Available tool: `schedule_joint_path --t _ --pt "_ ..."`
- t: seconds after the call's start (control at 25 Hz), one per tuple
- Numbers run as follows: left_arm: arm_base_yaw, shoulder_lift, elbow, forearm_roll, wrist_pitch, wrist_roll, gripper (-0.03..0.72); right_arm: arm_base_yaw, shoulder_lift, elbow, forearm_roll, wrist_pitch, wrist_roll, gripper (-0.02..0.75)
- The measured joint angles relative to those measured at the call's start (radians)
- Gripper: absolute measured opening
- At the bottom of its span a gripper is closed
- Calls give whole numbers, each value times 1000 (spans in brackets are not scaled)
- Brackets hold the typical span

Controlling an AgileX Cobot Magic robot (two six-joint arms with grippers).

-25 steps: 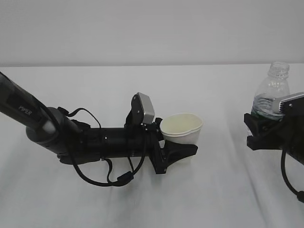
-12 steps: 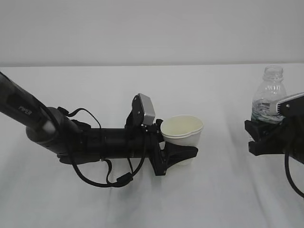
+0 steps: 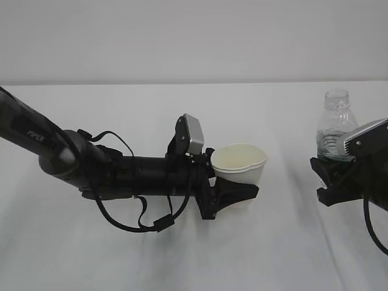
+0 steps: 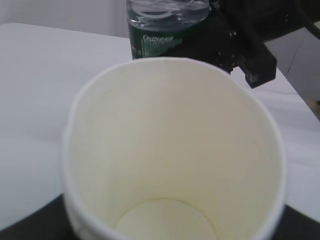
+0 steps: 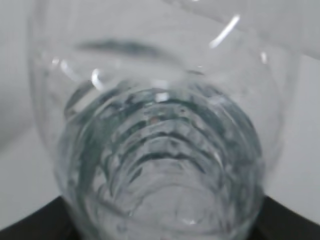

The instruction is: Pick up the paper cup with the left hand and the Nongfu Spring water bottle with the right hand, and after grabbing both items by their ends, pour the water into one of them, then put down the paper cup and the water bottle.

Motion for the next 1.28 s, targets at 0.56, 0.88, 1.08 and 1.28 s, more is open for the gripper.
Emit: schedule_joint_path --t 0.56,0.88,1.08,1.28 --pt "-45 2 -30 37 26 -29 441 0 0 0 19 0 -189 414" --pt "-58 2 -40 39 45 -29 441 0 -24 5 65 14 -220 413" --pt "-58 2 -40 39 47 -29 441 6 -130 7 81 63 -220 413" --pt "-58 2 -40 39 47 -29 441 6 -192 7 90 134 -220 414"
